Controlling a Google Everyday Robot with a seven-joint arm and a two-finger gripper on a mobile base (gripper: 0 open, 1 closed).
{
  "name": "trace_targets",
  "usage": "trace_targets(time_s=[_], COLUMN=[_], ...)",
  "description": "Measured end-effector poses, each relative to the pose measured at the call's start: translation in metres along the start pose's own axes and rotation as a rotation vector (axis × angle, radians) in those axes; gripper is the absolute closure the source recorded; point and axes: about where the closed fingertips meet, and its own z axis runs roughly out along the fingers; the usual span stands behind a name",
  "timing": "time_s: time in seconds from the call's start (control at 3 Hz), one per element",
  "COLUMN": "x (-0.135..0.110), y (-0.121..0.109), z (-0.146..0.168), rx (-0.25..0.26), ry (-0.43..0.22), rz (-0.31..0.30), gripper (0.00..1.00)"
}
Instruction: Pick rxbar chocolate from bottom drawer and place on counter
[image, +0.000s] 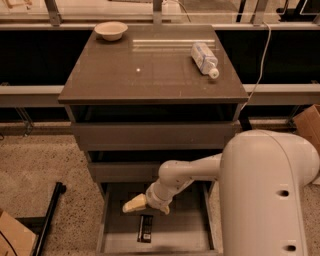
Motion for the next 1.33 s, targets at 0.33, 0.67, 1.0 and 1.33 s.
trace_targets(time_s=[0.33, 0.67, 1.0, 1.33], x=[-0.004, -0.012, -0.012, -0.017], y=[-0.009, -0.007, -0.007, -0.010], z=[0.032, 0.037, 0.037, 0.052], rx=[0.069, 0.076, 0.076, 0.047], ry=[-0.018, -0.038, -0.038, -0.026], rz=[0.069, 0.124, 0.124, 0.133], gripper=[0.00, 0.00, 0.00, 0.00])
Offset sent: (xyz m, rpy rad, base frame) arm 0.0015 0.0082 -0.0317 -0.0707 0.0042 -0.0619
